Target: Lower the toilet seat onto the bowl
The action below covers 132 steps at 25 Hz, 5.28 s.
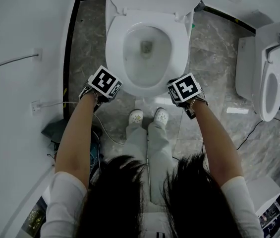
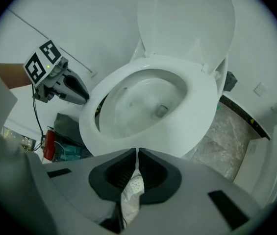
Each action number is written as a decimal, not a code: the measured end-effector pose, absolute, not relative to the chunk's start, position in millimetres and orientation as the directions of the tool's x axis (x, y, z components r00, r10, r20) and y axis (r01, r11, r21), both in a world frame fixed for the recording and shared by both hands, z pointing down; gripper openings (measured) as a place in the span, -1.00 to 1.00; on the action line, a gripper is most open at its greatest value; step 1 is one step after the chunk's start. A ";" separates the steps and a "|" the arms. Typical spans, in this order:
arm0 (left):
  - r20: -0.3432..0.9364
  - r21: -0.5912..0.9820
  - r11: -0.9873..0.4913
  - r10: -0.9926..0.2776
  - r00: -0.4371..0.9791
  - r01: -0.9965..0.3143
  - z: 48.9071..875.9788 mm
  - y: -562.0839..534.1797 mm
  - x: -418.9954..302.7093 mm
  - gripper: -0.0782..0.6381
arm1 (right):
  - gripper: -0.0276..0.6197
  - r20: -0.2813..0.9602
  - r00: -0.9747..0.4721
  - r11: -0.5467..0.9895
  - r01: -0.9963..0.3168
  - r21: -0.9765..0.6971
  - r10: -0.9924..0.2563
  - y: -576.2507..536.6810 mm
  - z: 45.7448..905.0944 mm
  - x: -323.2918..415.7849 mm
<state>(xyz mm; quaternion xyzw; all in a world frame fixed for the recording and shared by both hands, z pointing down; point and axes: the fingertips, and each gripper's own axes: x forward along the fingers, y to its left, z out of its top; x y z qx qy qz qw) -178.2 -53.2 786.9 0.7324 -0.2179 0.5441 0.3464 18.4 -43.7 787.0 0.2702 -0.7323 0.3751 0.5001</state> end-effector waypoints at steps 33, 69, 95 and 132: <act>0.968 0.237 -0.452 0.039 0.246 -0.860 853.4 -50.3 -187.1 -0.76 | -0.83 0.961 -0.278 0.364 -0.895 -0.258 -0.002 -36.1 853.3 27.8; 0.929 0.197 -0.283 -0.253 0.271 -0.939 732.5 -83.2 -175.0 -0.76 | -0.83 0.950 -0.198 0.245 -0.960 -0.138 -0.242 -60.4 731.4 33.6; 0.784 0.192 -0.304 -0.524 0.332 -0.933 555.8 -119.2 -157.1 -0.76 | -0.83 0.882 -0.267 0.277 -0.947 -0.165 -0.388 -69.4 577.1 32.7; 0.436 0.176 -0.291 -0.834 0.339 -0.940 325.0 -92.8 -167.8 -0.76 | -0.83 0.583 -0.358 0.391 -0.917 -0.075 -0.729 -74.8 344.1 48.3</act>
